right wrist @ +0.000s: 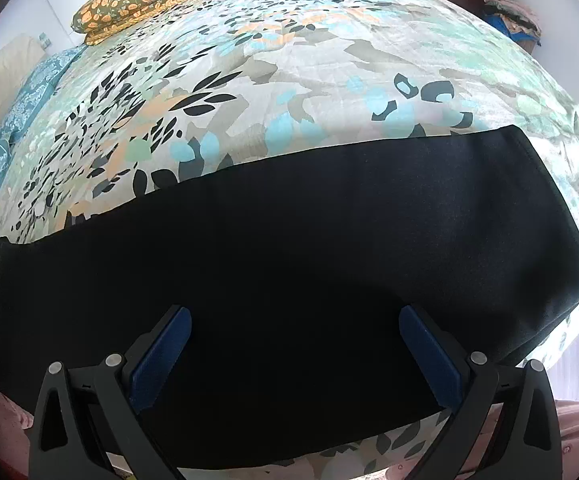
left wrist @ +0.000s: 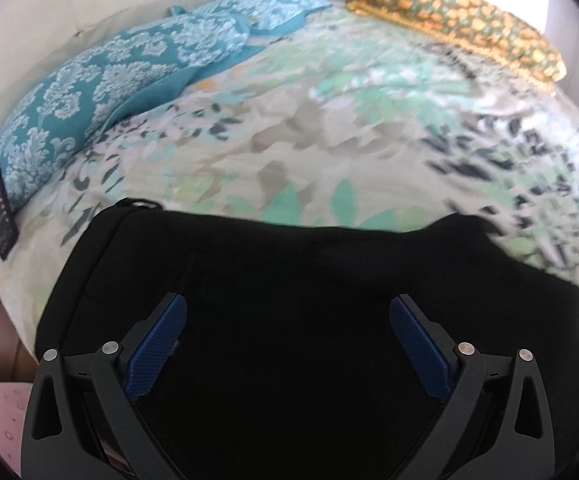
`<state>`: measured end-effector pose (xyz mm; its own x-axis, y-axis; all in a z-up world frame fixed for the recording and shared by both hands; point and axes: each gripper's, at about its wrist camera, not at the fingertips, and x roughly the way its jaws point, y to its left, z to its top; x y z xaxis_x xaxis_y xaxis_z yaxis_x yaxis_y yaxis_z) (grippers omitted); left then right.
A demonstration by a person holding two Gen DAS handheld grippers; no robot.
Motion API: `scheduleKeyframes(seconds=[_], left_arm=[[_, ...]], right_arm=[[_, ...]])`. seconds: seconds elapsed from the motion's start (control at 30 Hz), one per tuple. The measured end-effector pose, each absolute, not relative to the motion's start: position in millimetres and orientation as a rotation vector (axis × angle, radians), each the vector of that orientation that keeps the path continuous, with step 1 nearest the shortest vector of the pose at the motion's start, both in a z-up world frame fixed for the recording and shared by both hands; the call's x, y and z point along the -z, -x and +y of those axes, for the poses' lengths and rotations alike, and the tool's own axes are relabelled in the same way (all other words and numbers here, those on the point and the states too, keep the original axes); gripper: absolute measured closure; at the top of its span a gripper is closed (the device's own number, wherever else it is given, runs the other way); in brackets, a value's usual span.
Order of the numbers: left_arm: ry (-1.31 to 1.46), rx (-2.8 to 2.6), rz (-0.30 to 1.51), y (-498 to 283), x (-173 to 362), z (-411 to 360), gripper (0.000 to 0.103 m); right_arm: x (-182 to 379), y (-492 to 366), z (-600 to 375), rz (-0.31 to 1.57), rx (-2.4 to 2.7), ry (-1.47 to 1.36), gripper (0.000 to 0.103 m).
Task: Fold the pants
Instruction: 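Open both grippers and lay the folded trousers flat on the bed, then grasp the edge of the folded black trousers with the right gripper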
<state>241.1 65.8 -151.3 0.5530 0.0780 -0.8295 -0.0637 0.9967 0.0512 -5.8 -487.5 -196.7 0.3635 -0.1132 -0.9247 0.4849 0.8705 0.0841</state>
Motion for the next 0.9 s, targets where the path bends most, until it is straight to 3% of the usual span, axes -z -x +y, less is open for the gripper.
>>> scheduleKeyframes(seconds=[0.3, 0.4, 0.43, 0.47, 0.5, 0.6, 0.9], left_arm=[[-0.220, 0.207, 0.973, -211, 161, -18, 0.001], [-0.218, 0.218, 1.003, -210, 168, -21, 0.001], [-0.212, 0.216, 1.000, -212, 167, -20, 0.001], [-0.203, 0.210, 0.991, -212, 164, -18, 0.001], [-0.190, 0.204, 0.981, -213, 160, -14, 0.001], [-0.129, 0.177, 0.965, -215, 156, 0, 0.001], [-0.065, 0.132, 1.002, -221, 163, 13, 0.001]], right_arm=[[169, 17, -544, 1.075, 0.344, -0.532, 0.000], [181, 27, -599, 1.233, 0.406, -0.607, 0.001], [185, 37, -620, 1.278, 0.451, -0.662, 0.004], [180, 51, -641, 1.236, 0.471, -0.755, 0.026], [169, 64, -659, 1.167, 0.479, -0.826, 0.036], [135, 93, -692, 1.052, 0.543, -0.832, 0.035], [150, 71, -684, 1.231, 0.339, -0.675, 0.035]])
